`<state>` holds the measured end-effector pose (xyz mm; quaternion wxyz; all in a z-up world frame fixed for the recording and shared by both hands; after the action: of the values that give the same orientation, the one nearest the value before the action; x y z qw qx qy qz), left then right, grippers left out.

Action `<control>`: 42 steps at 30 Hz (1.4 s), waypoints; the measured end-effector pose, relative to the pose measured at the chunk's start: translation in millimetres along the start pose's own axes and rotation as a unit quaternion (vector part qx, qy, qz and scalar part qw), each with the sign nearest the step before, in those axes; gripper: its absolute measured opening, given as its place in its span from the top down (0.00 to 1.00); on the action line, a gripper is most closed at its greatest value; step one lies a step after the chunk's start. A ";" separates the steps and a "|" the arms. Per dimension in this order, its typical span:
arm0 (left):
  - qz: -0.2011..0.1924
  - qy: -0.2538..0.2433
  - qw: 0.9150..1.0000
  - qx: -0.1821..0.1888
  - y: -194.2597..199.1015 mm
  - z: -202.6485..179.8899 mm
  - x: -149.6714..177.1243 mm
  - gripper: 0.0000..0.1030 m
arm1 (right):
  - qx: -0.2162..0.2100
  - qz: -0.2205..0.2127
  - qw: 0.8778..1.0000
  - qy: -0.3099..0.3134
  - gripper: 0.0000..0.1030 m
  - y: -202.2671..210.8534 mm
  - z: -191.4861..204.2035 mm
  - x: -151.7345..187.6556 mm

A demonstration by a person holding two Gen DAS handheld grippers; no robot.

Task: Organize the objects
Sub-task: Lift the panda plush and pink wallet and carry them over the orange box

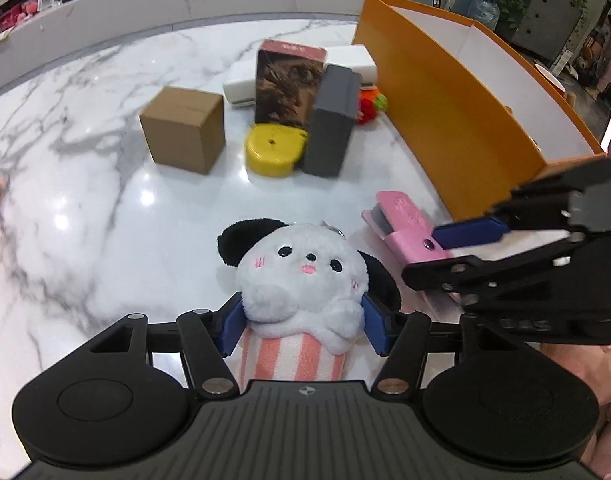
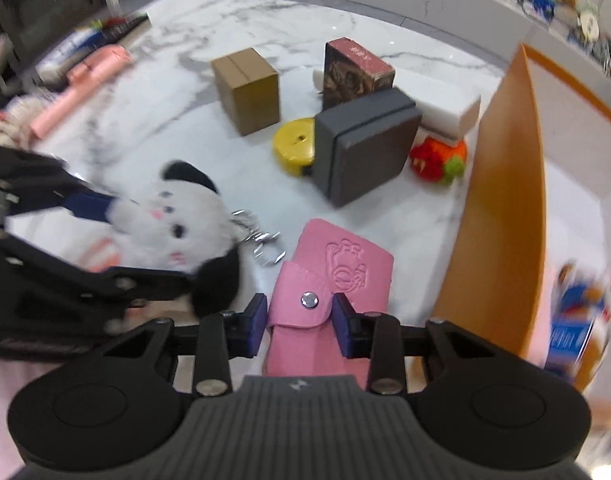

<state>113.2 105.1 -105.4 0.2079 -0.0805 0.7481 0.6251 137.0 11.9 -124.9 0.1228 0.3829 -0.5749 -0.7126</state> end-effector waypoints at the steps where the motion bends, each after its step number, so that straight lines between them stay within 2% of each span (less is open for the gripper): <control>1: 0.001 0.006 1.000 0.000 0.8 -2.5 2.6 0.33 | -0.013 -0.004 1.000 -0.016 0.64 6.0 -0.9 6.9; 4: 0.000 0.020 1.000 0.015 2.0 -14.3 9.9 0.33 | -0.072 -0.018 0.996 -0.055 0.64 24.5 -7.7 27.2; 7: -0.002 0.032 0.999 0.039 2.2 -32.8 17.2 0.33 | -0.127 -0.014 0.986 -0.109 0.64 37.7 -16.6 49.7; 11: -0.010 0.033 0.998 0.049 2.3 -60.7 23.8 0.33 | -0.165 -0.021 0.968 -0.186 0.64 50.2 -41.7 83.4; 13: -0.010 0.038 0.997 0.062 1.5 -71.5 25.8 0.33 | -0.193 -0.025 0.955 -0.224 0.64 53.3 -56.6 99.9; 16: -0.007 0.047 0.996 0.081 -1.2 -87.4 28.6 0.34 | -0.239 -0.036 0.925 -0.294 0.63 53.6 -79.6 120.1; 19: -0.011 0.060 0.994 0.089 -4.2 -96.7 30.5 0.34 | -0.265 -0.053 0.899 -0.344 0.63 54.4 -96.9 134.3; 22: -0.014 0.063 0.994 0.089 -7.7 -108.1 30.0 0.34 | -0.275 -0.056 0.884 -0.373 0.62 53.1 -107.0 143.0; 24: -0.014 0.064 0.994 0.092 -9.5 -116.5 29.7 0.34 | -0.269 -0.052 0.883 -0.382 0.61 51.4 -111.2 146.8; 26: -0.014 0.071 0.992 0.100 -11.0 -122.6 30.2 0.34 | -0.271 -0.055 0.877 -0.392 0.55 50.5 -117.4 149.9; 28: -0.014 0.070 0.992 0.105 -12.7 -130.2 31.1 0.33 | -0.262 -0.054 0.877 -0.399 0.52 51.3 -123.9 153.2; 33: -0.017 0.060 0.994 0.092 -14.2 -143.8 30.4 0.33 | -0.227 -0.040 0.894 -0.385 0.52 52.7 -132.9 159.4; 36: -0.014 0.060 0.994 0.087 -12.9 -142.9 30.0 0.33 | -0.221 -0.041 0.900 -0.372 0.60 54.0 -132.7 158.8; 38: -0.013 0.062 0.995 0.082 -12.1 -140.8 30.3 0.33 | -0.212 -0.045 0.907 -0.360 0.72 56.2 -132.4 158.0; 42: -0.015 0.070 0.995 0.071 -10.1 -136.6 30.6 0.34 | -0.199 -0.044 0.922 -0.328 0.72 57.7 -130.2 154.5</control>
<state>60.8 -25.1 -109.0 0.1696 -0.1203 0.8020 0.5599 106.6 -195.4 -140.6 -0.0307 0.1199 -0.4119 -0.9028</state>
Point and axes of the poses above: each gripper's, at about its wrist camera, not at the fingertips, and y roughly against the way its jaws point, z to its left, x to its underside, the point moved 5 cm from there along -y, roughly the way its jaws point, and after that the axes turned 3 degrees about z, right-handed, at the moved point
